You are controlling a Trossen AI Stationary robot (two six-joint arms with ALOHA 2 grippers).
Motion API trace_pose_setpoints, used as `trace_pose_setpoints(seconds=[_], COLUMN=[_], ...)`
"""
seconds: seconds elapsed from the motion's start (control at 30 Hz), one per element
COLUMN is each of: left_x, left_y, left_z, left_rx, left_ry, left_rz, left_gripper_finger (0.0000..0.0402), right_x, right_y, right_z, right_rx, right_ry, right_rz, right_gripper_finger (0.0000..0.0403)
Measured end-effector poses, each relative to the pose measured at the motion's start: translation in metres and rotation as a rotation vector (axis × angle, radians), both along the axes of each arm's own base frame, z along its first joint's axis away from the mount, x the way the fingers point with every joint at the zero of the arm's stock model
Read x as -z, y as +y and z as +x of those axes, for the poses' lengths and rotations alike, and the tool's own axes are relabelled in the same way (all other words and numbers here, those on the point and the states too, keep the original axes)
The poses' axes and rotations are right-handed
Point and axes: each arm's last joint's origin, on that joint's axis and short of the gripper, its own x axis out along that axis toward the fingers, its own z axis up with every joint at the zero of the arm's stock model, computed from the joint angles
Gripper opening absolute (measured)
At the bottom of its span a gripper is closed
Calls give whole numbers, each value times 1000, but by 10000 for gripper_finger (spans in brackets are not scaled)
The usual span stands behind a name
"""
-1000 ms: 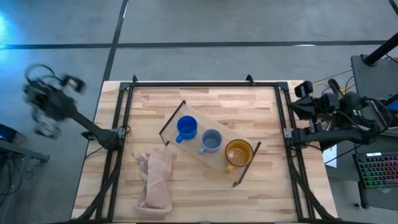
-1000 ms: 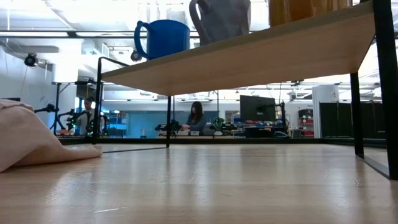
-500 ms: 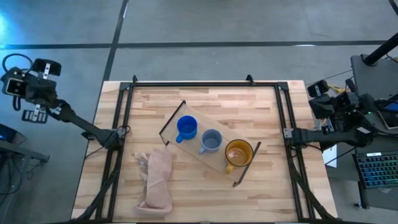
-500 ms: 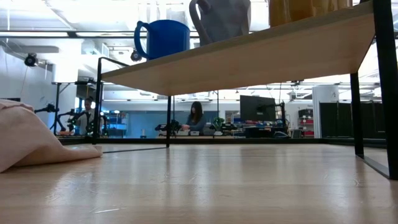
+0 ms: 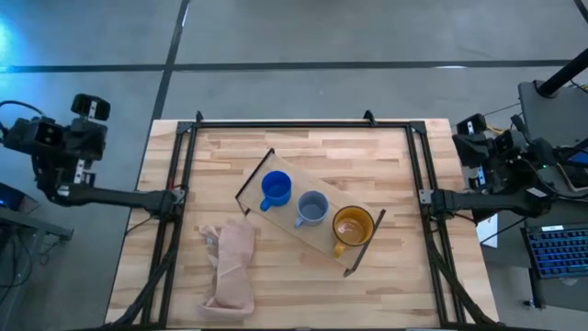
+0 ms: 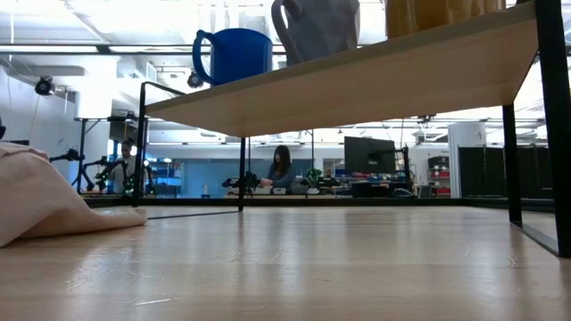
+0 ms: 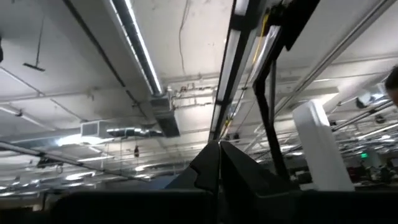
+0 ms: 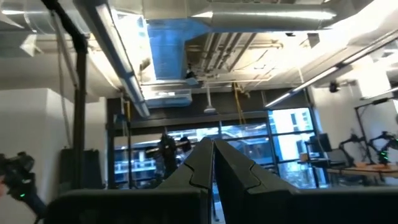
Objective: Stack small to large cups/mugs on shelf
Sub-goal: Return to Home Position
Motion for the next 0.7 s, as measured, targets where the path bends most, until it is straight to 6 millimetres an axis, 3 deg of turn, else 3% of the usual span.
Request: trace_pose_setpoints(seconds=[0.1,0.23,0.37,0.5,0.57,0.63,0.7], left_x=[6,25,52,89,101,115,112], left_y=[1,7,6,7,7,6,6], left_z=[1,-14,-25,-22,-9,4,5], left_rx=[-51,-172,-149,-136,-135,-143,-137], left_ry=[68,164,149,118,105,201,169], left_rz=[-41,-207,-235,-255,-257,-251,-252], left_gripper_finger=[0,0,0,0,0,0,0], right_x=[0,4,6,8,9,12,18], right_y=[0,-1,-1,-1,-2,-2,-2], right_z=[-1,-1,3,9,13,17,23], right_rx=[13,27,31,36,40,31,19], right_ry=[0,37,72,101,115,129,148], right_rz=[6,10,16,10,11,24,36], right_gripper_finger=[9,9,9,9,9,9,9])
